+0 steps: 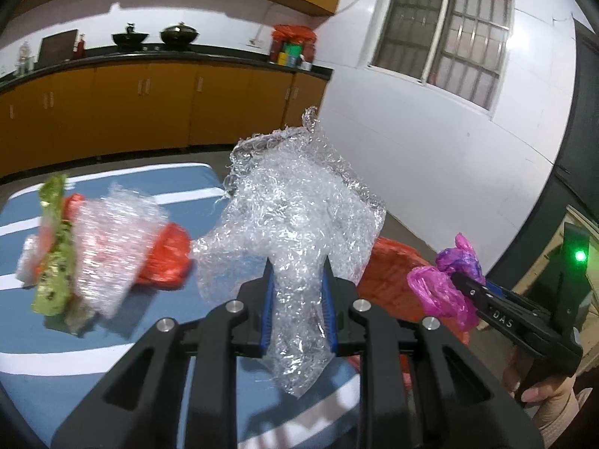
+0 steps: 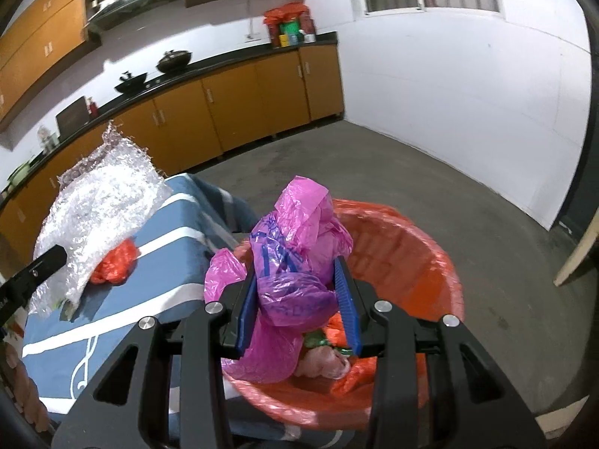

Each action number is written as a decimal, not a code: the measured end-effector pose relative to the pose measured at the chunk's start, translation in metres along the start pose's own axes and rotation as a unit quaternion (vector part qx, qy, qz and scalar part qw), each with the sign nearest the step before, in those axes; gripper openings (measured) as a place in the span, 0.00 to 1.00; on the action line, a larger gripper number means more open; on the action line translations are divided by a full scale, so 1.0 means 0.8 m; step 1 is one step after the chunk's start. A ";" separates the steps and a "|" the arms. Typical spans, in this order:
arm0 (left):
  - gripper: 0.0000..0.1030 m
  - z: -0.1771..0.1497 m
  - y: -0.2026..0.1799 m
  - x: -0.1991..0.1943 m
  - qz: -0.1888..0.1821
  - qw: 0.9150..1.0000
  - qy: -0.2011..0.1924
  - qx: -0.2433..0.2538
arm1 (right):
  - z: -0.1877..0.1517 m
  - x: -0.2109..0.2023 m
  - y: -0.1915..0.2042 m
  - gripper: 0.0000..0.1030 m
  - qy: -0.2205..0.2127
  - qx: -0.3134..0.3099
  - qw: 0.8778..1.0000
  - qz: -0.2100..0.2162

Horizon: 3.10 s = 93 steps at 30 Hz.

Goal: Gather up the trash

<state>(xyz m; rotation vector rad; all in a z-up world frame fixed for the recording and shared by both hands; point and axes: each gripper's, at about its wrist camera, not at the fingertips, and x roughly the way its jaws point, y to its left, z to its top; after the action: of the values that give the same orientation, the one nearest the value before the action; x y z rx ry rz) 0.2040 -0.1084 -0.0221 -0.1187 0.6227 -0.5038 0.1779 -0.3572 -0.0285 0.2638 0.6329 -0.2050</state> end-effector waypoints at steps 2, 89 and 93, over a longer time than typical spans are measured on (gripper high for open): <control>0.22 -0.002 -0.010 0.010 -0.011 1.000 0.007 0.001 | -0.001 -0.002 -0.010 0.38 -0.002 0.007 1.000 -0.006; 0.70 -0.063 0.310 -0.154 0.316 0.935 -0.074 -0.142 | -0.015 0.077 0.333 0.52 0.048 -0.168 0.966 0.192; 0.70 -0.068 0.331 -0.163 0.325 0.930 -0.074 -0.153 | -0.017 0.107 0.376 0.52 0.060 -0.184 0.961 0.200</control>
<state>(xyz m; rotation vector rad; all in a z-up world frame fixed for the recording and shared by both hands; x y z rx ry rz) 0.1912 0.1881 -0.0648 -0.2326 0.5494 0.2463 0.3185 -0.0779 -0.0368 0.0414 0.7111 0.3197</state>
